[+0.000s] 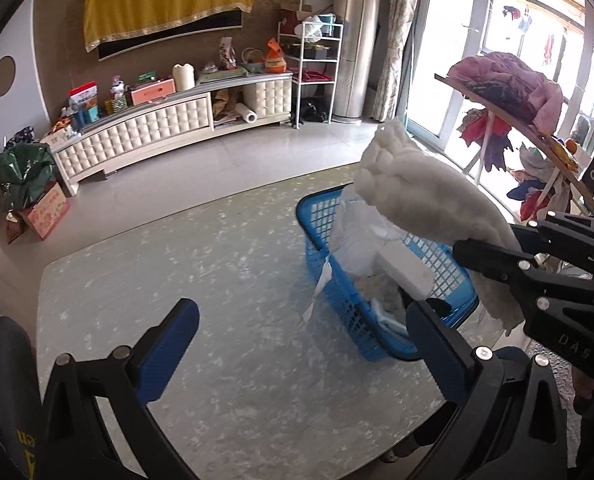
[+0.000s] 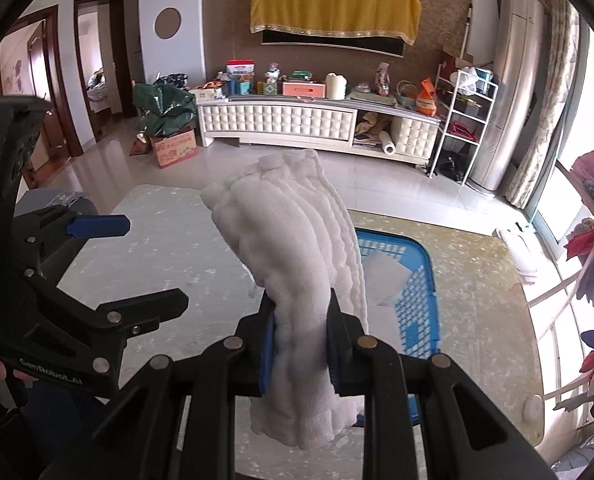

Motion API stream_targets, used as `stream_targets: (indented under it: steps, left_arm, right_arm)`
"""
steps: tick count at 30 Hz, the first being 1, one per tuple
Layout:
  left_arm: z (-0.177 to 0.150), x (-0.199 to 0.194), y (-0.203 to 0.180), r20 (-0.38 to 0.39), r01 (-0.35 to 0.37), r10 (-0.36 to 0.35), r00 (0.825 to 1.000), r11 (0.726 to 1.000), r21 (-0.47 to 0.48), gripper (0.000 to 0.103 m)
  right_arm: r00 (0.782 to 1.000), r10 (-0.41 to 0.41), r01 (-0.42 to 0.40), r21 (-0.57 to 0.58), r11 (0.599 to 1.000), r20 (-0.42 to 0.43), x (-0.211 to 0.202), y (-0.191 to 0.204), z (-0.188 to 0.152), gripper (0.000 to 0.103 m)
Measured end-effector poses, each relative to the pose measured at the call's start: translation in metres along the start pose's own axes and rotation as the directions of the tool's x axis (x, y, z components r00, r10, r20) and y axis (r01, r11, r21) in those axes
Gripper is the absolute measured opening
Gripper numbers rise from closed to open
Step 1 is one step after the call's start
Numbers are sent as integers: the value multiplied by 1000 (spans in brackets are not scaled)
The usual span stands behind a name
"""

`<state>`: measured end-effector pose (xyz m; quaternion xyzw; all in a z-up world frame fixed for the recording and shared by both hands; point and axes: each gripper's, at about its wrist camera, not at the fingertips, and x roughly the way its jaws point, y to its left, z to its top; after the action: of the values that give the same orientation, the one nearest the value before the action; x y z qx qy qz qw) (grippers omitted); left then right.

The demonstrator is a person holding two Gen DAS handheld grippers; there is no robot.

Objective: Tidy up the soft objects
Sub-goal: 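Lift the white quilted pad with the right tool and carry it over the basket, then lower the white quilted pad into the basket and open the right tool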

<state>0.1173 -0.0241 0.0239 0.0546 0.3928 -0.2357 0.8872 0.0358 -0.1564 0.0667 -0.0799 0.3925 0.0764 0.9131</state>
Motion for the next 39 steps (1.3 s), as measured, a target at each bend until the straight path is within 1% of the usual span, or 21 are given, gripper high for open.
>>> stream_targets:
  steps: [7,13,20,24,28,34,39]
  left_arm:
    - [13,19,-6,-11,4,-4,1000,1000,25,103]
    - [21,35,-7,-23,8,-8,1000,1000,24,103]
    - [30,48,-9,-28,12,-11,1000,999,33,103]
    - [35,56,-10,-31,16,-15,999,999,39,103]
    - [38,66,-11,-41,26,-24,999,999,42,103]
    - [40,85,-17,-64,45,-41,997,997,59,103]
    - [44,102,-19,-81,58,-52,995,996,66,103]
  right_arm:
    - [1000,-29,29,42,999,-1,4,-13,-1,20]
    - [1000,-18,18,75,997,-9,11,-22,-1,20]
    - [999,-36,34,76,997,23,4,-30,13,20]
    - [999,-39,37,87,996,27,4,-34,11,20]
    - [999,-38,37,93,995,6,13,-40,6,20]
    - [998,-19,25,117,993,-58,35,-48,-10,20]
    - [995,-2,16,135,991,-99,48,-54,-15,20]
